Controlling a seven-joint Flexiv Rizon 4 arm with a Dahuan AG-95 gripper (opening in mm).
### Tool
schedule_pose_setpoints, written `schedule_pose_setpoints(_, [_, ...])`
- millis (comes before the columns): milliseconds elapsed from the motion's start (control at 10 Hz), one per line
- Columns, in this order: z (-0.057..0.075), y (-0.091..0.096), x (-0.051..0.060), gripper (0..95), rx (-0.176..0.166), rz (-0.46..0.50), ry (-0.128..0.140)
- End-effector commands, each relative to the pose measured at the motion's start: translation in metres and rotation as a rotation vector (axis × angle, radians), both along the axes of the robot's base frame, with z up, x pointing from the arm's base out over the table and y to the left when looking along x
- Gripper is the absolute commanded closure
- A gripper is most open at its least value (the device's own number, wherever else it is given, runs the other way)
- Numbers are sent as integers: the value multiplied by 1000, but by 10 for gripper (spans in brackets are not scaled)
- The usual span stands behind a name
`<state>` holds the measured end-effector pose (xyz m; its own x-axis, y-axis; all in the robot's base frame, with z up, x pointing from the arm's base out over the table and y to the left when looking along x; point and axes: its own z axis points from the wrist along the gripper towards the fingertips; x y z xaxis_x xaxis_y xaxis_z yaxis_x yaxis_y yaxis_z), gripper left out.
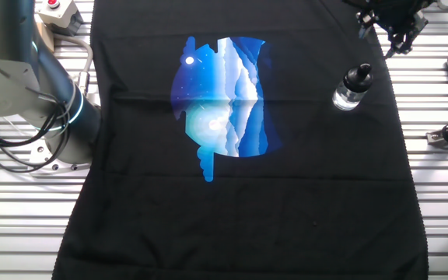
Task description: Screw the lid onto the jar
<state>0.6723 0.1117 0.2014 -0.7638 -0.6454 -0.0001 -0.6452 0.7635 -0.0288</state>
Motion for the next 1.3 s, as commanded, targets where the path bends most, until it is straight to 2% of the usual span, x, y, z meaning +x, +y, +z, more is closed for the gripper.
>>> schedule_pose_setpoints(100, [-4,-1,2,380,3,-3,-2])
schedule_pose_setpoints(1300, [-25,-7,6,380,16,-13,-5])
